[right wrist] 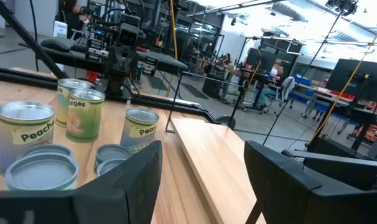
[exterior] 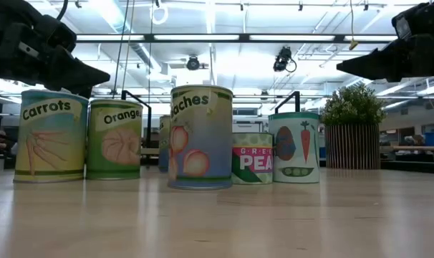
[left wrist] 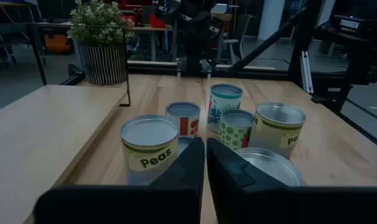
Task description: Pick and place cans onto a shelf
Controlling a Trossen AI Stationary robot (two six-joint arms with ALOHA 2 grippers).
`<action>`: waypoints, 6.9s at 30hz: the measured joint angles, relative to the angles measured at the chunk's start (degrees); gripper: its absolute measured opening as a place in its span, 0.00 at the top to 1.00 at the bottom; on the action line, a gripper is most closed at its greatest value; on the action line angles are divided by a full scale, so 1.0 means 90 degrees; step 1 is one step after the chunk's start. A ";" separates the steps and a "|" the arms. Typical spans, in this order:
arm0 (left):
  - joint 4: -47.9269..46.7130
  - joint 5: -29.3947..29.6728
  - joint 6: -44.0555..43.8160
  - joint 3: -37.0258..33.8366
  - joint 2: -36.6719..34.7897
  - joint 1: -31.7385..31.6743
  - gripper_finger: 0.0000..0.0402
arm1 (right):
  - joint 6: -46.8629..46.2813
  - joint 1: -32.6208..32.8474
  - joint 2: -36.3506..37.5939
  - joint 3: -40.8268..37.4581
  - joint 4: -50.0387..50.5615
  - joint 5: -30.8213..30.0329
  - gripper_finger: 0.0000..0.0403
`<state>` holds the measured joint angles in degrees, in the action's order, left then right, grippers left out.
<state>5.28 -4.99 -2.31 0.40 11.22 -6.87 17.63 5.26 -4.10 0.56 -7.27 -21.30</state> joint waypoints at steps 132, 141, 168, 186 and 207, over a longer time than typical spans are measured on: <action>-0.0978 0.1209 -0.2263 0.2690 0.3223 0.1337 0.58 | -0.1339 -0.1241 -0.0295 -0.0002 -0.3045 0.0498 0.42; -0.2075 0.1700 -0.2418 0.3661 0.4226 0.2101 0.50 | -0.1515 -0.1100 -0.0804 -0.0002 -0.3143 0.0673 0.42; -0.7979 0.0480 -0.6215 0.7076 0.7260 0.4056 0.48 | -0.1592 -0.0750 -0.1450 0.0007 -0.3475 0.0483 0.38; -0.8182 0.0614 -0.5958 0.6533 0.8055 0.4126 0.12 | -0.1559 -0.0753 -0.1462 0.0010 -0.3519 0.0498 0.38; -0.7281 0.1241 -0.5197 0.6401 0.8344 0.3922 0.12 | -0.1559 -0.0752 -0.1462 0.0012 -0.3573 0.0551 0.38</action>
<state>-60.25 6.17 -49.08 58.02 86.32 28.43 3.60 -1.51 -17.26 0.67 -39.42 -16.34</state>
